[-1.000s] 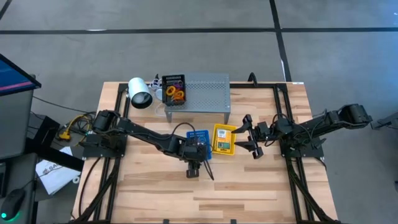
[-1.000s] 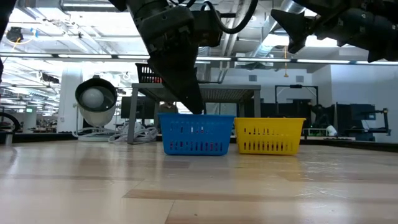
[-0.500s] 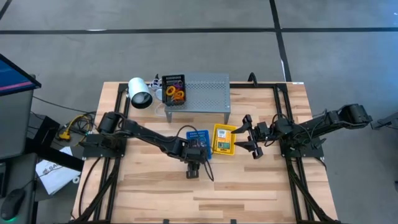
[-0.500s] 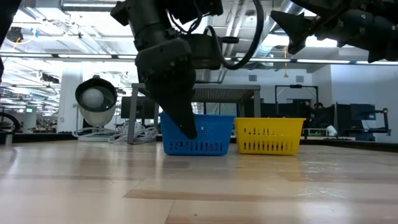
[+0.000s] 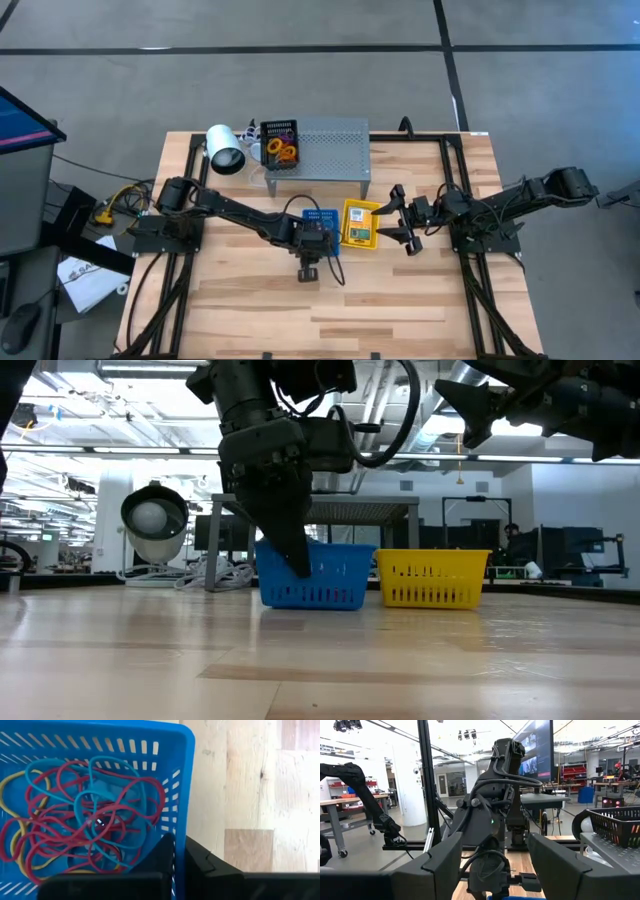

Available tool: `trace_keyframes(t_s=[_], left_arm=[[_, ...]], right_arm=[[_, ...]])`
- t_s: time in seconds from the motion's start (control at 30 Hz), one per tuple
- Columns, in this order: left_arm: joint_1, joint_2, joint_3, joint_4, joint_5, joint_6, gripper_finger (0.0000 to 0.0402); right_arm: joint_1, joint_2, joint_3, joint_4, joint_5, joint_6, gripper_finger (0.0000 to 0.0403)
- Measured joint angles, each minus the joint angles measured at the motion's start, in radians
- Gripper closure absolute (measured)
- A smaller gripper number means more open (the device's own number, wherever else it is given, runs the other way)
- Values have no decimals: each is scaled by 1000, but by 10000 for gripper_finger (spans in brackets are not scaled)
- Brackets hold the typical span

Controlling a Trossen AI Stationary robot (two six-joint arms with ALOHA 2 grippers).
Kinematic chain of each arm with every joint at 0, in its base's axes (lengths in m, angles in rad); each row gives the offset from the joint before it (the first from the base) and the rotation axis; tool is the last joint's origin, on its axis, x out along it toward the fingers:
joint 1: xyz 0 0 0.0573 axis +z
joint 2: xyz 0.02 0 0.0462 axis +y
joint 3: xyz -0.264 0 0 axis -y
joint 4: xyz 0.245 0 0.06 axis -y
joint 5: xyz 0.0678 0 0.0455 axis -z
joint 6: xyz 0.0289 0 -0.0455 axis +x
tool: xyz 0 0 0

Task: Pick & Place Office Desk Supplies
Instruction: Put the blue basket on the shelf

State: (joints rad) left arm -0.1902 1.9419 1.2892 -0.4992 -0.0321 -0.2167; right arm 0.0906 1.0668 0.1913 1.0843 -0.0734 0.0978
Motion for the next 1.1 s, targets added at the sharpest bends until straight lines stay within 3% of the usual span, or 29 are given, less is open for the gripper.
trace_keyframes(t_s=[0.33,0.73,1.1], left_arm=[[-1,-19,1,-53,13,6,400],[-1,-243,0,-164,-19,-1,401],[-1,-344,1,-235,-57,-9,401]], right_arm=[[0,0,0,0,0,0,180],[0,0,0,-2,0,0,180],[0,0,0,1,0,0,180]])
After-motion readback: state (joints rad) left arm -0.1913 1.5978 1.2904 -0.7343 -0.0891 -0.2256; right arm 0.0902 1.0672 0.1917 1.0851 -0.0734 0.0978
